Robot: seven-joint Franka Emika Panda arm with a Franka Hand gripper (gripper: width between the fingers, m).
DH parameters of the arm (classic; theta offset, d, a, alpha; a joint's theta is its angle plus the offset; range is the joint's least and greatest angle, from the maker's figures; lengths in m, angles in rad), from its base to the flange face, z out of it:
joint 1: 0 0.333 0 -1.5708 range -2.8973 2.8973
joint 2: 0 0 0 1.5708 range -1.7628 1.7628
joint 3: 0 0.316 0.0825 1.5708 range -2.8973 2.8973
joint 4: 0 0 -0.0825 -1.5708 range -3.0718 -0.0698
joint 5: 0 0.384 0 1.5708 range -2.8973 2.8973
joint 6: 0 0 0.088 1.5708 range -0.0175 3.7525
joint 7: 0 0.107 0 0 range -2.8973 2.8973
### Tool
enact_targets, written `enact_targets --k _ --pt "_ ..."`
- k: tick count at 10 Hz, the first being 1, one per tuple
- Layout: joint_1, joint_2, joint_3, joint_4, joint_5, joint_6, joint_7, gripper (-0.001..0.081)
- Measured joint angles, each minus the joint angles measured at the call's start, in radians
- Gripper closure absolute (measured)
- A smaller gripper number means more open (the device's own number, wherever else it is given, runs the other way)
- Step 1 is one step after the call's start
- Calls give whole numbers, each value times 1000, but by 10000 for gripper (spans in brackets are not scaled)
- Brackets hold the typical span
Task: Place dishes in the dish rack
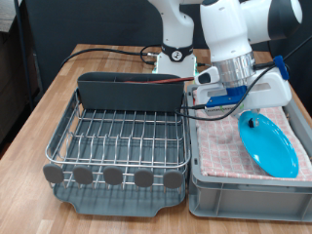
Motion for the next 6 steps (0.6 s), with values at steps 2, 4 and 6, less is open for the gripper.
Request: enact_targets --k 2,4,6 --pt "9 -90 -49 -37 -263 -64 230 726" --pt "-2 -175 -81 -49 -500 -191 430 746" --pt "-25 -250 -100 -48 -629 -329 507 772"
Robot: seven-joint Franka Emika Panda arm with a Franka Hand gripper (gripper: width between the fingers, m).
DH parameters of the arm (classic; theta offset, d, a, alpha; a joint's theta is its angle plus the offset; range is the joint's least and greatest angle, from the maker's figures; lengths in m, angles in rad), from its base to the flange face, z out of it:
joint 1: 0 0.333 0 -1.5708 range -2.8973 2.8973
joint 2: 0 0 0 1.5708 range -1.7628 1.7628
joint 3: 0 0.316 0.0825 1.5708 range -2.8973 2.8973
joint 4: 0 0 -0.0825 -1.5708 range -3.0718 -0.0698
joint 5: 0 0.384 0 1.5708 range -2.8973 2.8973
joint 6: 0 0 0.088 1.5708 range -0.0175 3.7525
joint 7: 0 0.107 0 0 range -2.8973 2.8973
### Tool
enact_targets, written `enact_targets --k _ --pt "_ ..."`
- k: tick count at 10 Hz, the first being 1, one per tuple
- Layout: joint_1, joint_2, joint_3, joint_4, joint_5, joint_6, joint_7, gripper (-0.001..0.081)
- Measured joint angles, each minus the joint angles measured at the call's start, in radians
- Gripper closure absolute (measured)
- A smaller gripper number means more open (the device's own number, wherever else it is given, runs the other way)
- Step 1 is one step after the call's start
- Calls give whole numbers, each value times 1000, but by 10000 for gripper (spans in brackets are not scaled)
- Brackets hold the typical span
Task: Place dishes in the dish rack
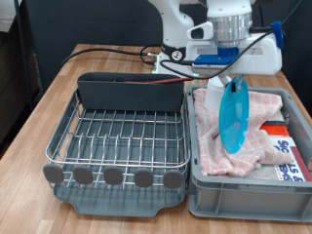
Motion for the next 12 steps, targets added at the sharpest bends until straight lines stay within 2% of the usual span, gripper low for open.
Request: enact_targets --k 4,7,9,10,12 --pt "-27 -121 -30 16 -63 -107 -33 772" --pt "-41 -192 -31 74 -139 -308 -33 772" --pt "-42 -199 -29 125 -213 -442 -33 772" --pt "-42 -198 -29 143 -251 -483 -46 772" --pt "-43 -187 -40 162 -312 -496 -100 772"
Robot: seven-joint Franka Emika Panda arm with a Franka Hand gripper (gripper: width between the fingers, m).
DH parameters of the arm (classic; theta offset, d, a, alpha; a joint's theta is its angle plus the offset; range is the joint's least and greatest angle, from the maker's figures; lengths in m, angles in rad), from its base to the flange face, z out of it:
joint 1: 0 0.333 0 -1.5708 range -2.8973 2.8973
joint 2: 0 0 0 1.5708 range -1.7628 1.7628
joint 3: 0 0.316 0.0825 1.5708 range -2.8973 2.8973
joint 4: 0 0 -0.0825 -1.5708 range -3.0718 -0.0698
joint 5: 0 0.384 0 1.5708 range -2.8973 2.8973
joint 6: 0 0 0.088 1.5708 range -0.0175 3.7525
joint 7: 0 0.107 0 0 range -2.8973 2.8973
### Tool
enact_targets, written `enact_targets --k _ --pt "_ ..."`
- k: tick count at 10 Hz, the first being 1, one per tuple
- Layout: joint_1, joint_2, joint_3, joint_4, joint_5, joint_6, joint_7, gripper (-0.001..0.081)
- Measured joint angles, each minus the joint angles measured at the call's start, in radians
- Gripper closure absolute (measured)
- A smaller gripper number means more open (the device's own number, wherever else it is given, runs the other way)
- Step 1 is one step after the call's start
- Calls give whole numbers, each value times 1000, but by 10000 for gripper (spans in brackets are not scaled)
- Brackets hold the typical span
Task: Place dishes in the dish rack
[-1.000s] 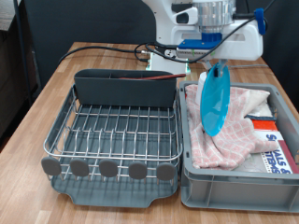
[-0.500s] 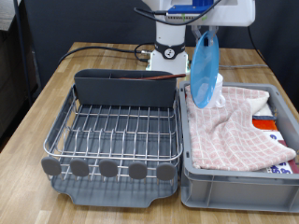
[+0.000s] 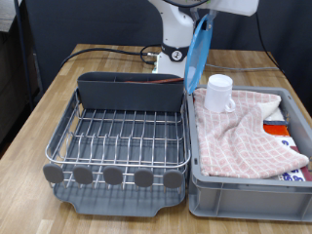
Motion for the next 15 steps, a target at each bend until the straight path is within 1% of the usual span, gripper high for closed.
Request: enact_targets --k 1,3,5,6,9,12,15 --pt "-1 9 -17 8 -4 0 -48 772" --pt "1 25 -48 15 37 26 -79 772" --pt "1 25 -46 15 12 21 -79 772" --pt "1 24 -49 15 -6 19 -98 772" --pt "-7 23 -83 15 -64 19 -236 772" --pt "-24 20 -133 15 -104 22 -385 772" --pt "-40 19 -190 15 -110 65 -512 772"
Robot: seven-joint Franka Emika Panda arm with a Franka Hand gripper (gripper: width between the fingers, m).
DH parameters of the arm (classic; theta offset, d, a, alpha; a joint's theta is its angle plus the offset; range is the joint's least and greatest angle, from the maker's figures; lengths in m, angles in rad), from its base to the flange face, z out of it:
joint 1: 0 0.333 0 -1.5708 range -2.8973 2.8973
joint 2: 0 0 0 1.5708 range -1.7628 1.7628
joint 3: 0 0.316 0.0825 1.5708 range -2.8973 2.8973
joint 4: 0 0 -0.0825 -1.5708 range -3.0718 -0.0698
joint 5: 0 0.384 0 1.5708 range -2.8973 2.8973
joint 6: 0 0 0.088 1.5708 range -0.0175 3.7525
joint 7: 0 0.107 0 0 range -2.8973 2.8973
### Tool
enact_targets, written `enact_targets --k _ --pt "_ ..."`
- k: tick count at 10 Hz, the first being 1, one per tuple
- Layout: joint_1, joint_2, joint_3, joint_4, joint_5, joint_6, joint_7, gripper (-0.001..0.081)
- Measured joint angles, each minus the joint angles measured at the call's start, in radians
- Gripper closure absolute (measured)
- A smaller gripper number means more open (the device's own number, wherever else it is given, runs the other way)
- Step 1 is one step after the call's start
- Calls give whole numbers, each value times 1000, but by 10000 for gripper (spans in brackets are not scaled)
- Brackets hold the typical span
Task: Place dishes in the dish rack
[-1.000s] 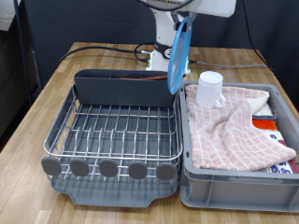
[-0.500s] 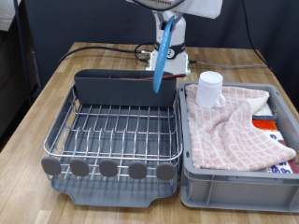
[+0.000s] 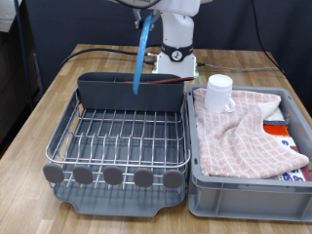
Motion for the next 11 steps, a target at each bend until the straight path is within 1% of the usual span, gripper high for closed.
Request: enact_targets --k 2,3,6,9,11 --pt "-3 0 -29 1 0 21 -61 772" --pt "-2 0 -32 1 0 28 -78 772" --pt "-2 4 -39 0 7 24 -89 772" --pt "-2 8 -69 2 15 22 -137 772" --pt "-2 14 -89 13 16 23 -176 772"
